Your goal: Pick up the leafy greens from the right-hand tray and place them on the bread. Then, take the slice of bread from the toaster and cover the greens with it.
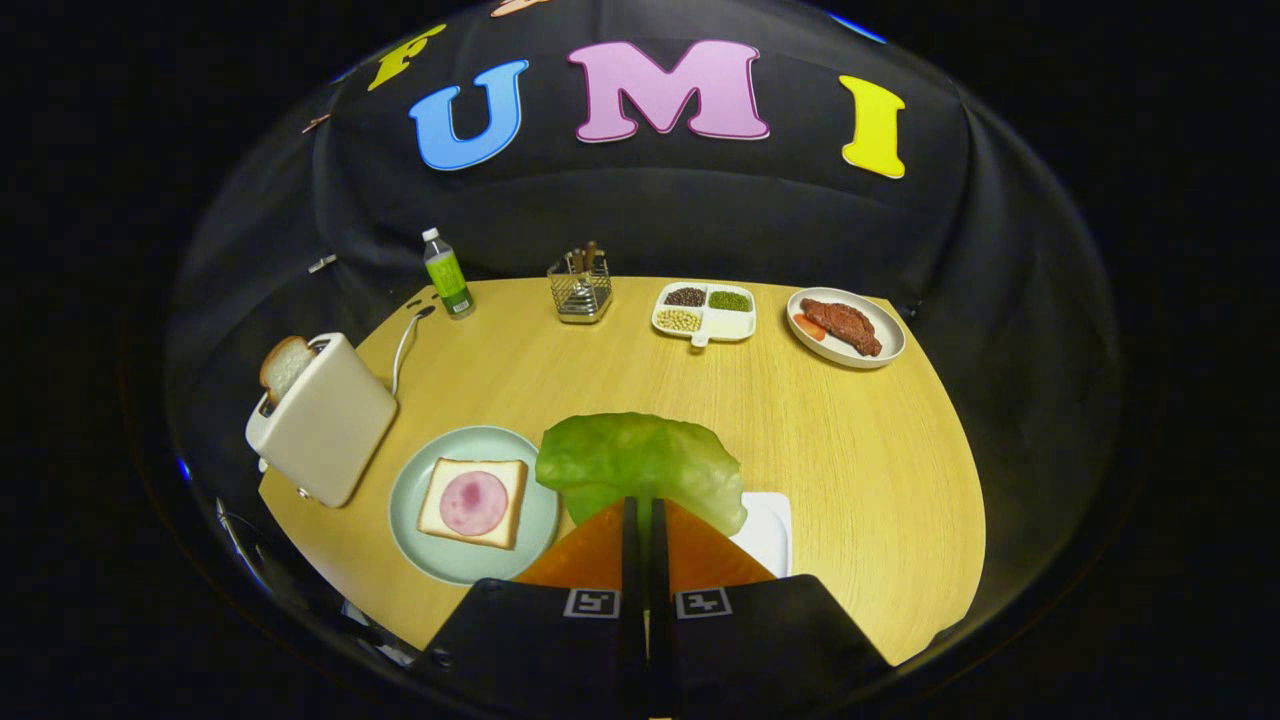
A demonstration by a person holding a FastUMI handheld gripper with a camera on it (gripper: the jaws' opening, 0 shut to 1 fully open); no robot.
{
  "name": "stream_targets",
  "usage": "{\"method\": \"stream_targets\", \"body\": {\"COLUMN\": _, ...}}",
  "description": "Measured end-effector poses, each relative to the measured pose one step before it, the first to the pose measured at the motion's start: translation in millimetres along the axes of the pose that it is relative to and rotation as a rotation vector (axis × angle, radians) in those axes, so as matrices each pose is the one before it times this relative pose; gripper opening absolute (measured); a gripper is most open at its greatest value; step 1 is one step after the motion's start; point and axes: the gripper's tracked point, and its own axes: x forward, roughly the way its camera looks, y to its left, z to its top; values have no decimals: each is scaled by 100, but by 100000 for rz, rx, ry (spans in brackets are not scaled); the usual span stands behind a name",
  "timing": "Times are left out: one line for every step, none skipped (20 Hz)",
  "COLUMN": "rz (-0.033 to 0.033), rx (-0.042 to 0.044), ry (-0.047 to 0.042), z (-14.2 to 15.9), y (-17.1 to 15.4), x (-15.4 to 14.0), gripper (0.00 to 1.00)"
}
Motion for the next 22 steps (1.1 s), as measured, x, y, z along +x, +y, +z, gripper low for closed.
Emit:
{"method": "stream_targets", "body": {"rz": 369, "rx": -322, "ry": -551, "z": 310, "y": 946, "x": -389, "gripper": 5}}
{"method": "stream_targets", "body": {"rz": 388, "rx": -682, "ry": -678, "z": 386, "y": 934, "x": -366, "gripper": 6}}
{"method": "stream_targets", "body": {"rz": 679, "rx": -616, "ry": -1006, "z": 490, "y": 988, "x": -275, "gripper": 6}}
{"method": "stream_targets", "body": {"rz": 1141, "rx": -608, "ry": -1124, "z": 488, "y": 1104, "x": -268, "gripper": 6}}
{"method": "stream_targets", "body": {"rz": 1098, "rx": -588, "ry": -849, "z": 452, "y": 1093, "x": -167, "gripper": 6}}
{"method": "stream_targets", "body": {"rz": 1171, "rx": -491, "ry": -514, "z": 280, "y": 1064, "x": -141, "gripper": 6}}
{"method": "stream_targets", "body": {"rz": 1429, "rx": -309, "ry": -86, "z": 204, "y": 1143, "x": 50, "gripper": 6}}
{"method": "stream_targets", "body": {"rz": 1135, "rx": -272, "ry": 254, "z": 32, "y": 1024, "x": 236, "gripper": 6}}
{"method": "stream_targets", "body": {"rz": 1045, "rx": -533, "ry": 640, "z": -61, "y": 876, "x": 251, "gripper": 6}}
{"method": "stream_targets", "body": {"rz": 1028, "rx": -1150, "ry": 537, "z": -117, "y": 995, "x": 319, "gripper": 6}}
{"method": "stream_targets", "body": {"rz": 982, "rx": -1882, "ry": 374, "z": -131, "y": 879, "x": 410, "gripper": 6}}
{"method": "stream_targets", "body": {"rz": 850, "rx": -1946, "ry": 849, "z": -320, "y": 803, "x": 505, "gripper": 6}}
{"method": "stream_targets", "body": {"rz": 810, "rx": -1556, "ry": 1276, "z": -488, "y": 771, "x": 479, "gripper": 6}}
{"method": "stream_targets", "body": {"rz": 919, "rx": -887, "ry": 1494, "z": -490, "y": 791, "x": 579, "gripper": 6}}
{"method": "stream_targets", "body": {"rz": 796, "rx": -816, "ry": 1195, "z": -421, "y": 654, "x": 615, "gripper": 6}}
{"method": "stream_targets", "body": {"rz": 743, "rx": -1100, "ry": 1073, "z": -389, "y": 628, "x": 534, "gripper": 6}}
{"method": "stream_targets", "body": {"rz": -223, "rx": -1468, "ry": 1394, "z": -368, "y": 336, "x": 619, "gripper": 6}}
{"method": "stream_targets", "body": {"rz": 309, "rx": -1059, "ry": 1241, "z": -427, "y": 372, "x": 654, "gripper": 6}}
{"method": "stream_targets", "body": {"rz": 278, "rx": -682, "ry": 1214, "z": -284, "y": 380, "x": 681, "gripper": 6}}
{"method": "stream_targets", "body": {"rz": 116, "rx": -458, "ry": 1225, "z": -320, "y": 292, "x": 665, "gripper": 6}}
{"method": "stream_targets", "body": {"rz": -492, "rx": -180, "ry": 882, "z": -194, "y": 50, "x": 687, "gripper": 6}}
{"method": "stream_targets", "body": {"rz": -299, "rx": 255, "ry": 1477, "z": -269, "y": 27, "x": 702, "gripper": 6}}
